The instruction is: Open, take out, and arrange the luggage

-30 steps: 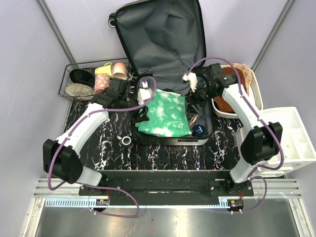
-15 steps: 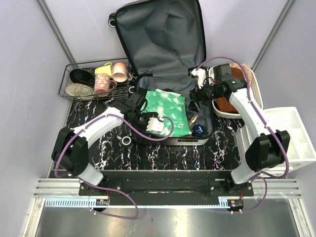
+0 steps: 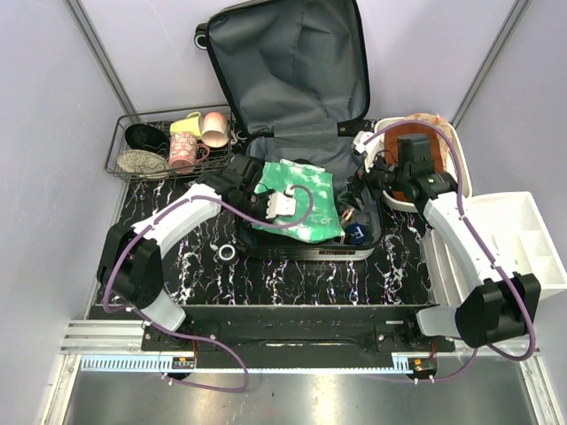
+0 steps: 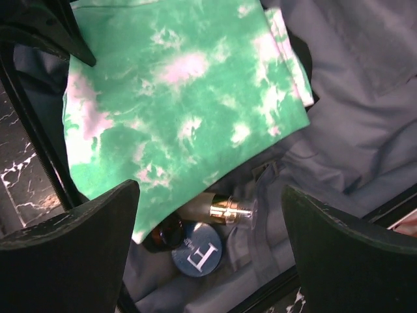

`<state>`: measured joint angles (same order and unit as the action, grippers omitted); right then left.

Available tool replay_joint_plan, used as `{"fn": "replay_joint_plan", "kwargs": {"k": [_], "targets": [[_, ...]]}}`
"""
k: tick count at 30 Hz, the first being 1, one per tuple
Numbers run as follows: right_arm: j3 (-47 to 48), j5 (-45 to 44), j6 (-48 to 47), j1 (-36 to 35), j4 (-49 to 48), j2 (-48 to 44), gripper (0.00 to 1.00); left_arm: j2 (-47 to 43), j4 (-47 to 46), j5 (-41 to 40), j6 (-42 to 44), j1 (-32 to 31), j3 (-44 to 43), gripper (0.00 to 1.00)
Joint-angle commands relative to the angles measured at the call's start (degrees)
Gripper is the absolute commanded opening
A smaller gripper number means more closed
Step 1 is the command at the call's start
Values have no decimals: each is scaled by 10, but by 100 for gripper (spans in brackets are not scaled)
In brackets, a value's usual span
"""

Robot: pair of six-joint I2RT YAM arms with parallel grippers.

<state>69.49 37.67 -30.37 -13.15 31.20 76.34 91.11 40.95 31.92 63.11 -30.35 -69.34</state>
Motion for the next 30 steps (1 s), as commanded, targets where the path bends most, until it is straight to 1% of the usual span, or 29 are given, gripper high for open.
{"fn": "replay_joint_plan", "kwargs": {"k": [1,4,7,13,16,23,25,26,28,29,30], "targets": [[-30,34,-10,-15,-137,-31,100,1,-30,76,-82,17,-73,0],[-46,35,-16,-49,-166,-35,100,18,-6,89,-108,22,-112,0],[-50,36,-33,-88,-167,-29,100,34,-4,97,-138,32,-140,0],[-62,-11,-115,-179,-170,-5,100,51,-3,122,-174,50,-184,0],[-62,-44,-145,-202,-184,24,100,52,-3,124,-172,52,-188,0],[-19,-110,-185,-230,-173,106,100,46,-6,138,-179,61,-188,0],[-11,-122,-212,-232,-157,132,95,43,-10,143,-187,63,-188,0],[0,-131,-228,-235,-150,140,86,44,-11,144,-191,65,-189,0],[11,-145,-238,-235,-133,162,77,43,-15,147,-200,68,-193,0],[23,-159,-243,-235,-126,166,71,43,-14,149,-201,71,-193,0],[30,-169,-253,-235,-122,172,59,43,-14,154,-206,72,-196,0]]}}
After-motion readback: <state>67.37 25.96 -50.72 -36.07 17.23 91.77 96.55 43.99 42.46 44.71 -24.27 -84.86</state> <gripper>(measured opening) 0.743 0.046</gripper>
